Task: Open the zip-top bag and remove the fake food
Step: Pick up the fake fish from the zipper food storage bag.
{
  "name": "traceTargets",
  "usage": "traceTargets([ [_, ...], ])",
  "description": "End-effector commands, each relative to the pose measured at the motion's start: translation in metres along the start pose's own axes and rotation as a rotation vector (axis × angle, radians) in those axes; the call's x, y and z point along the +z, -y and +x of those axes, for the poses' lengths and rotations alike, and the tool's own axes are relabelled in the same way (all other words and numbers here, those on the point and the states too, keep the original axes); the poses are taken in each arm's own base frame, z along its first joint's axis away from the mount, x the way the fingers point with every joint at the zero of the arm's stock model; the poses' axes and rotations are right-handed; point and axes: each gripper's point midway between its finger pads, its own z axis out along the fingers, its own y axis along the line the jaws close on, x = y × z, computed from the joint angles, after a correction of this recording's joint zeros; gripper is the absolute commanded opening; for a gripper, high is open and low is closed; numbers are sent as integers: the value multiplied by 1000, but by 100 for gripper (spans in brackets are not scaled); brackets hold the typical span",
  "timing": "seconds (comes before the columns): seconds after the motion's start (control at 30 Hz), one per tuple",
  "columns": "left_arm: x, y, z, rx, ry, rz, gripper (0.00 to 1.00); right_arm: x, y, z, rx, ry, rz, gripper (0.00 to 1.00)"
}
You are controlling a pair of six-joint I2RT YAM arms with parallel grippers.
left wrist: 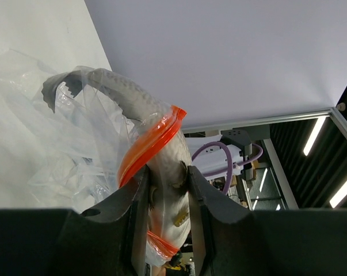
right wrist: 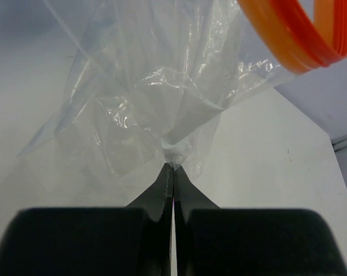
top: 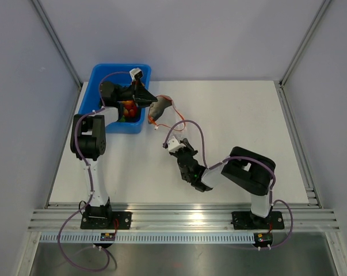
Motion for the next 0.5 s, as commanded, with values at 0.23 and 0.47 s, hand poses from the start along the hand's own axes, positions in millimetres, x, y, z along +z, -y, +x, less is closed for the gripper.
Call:
traceTargets([
  [0.23,-41,103,4,367,121,69,0,10,19,37,14,-174,-46,0],
  [0.47,-41,136,7,363,183,132,0,20,13,46,-16,-229,-62,0],
])
